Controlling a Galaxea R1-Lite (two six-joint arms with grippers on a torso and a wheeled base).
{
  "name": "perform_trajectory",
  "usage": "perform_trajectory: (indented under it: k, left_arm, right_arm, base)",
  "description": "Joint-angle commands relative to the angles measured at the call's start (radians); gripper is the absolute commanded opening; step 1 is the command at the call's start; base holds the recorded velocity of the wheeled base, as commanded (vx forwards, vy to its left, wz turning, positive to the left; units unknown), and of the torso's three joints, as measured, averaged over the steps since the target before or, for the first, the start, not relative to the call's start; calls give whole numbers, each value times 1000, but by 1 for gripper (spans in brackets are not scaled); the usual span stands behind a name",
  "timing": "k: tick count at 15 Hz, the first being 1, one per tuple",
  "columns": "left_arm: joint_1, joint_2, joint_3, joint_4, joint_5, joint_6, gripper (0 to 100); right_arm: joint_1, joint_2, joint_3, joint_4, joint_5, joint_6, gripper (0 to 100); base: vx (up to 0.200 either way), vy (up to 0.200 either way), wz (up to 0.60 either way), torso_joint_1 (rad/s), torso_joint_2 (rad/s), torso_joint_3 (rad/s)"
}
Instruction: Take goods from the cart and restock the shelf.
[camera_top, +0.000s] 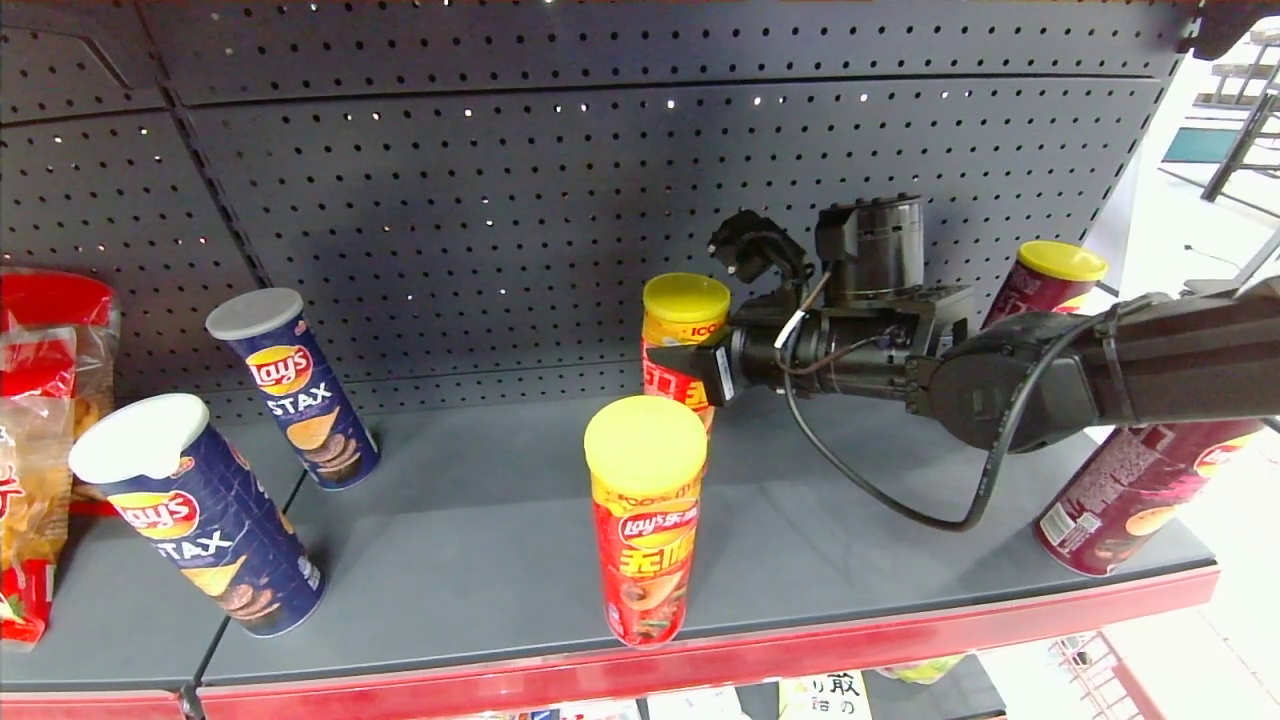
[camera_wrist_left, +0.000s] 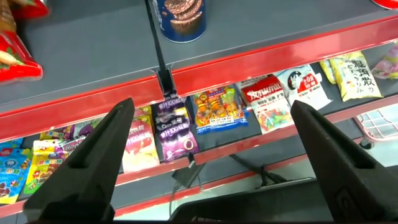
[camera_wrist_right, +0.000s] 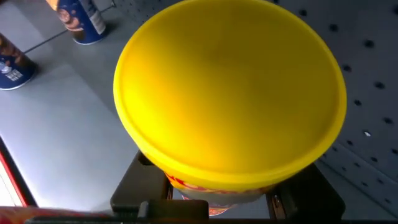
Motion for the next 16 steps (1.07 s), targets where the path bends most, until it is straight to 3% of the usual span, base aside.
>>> perform_trajectory:
  k: [1, 16]
  left_arm:
    - [0, 3, 0, 1, 0, -3, 100]
    - [0, 3, 1, 1, 0, -11, 100]
  right_arm:
    - [15, 20, -19, 2, 0, -2, 0]
    - [39, 20, -14, -1, -27, -4, 0]
  base:
    - [0, 0, 0, 0, 0, 0]
    - [0, 0, 0, 0, 0, 0]
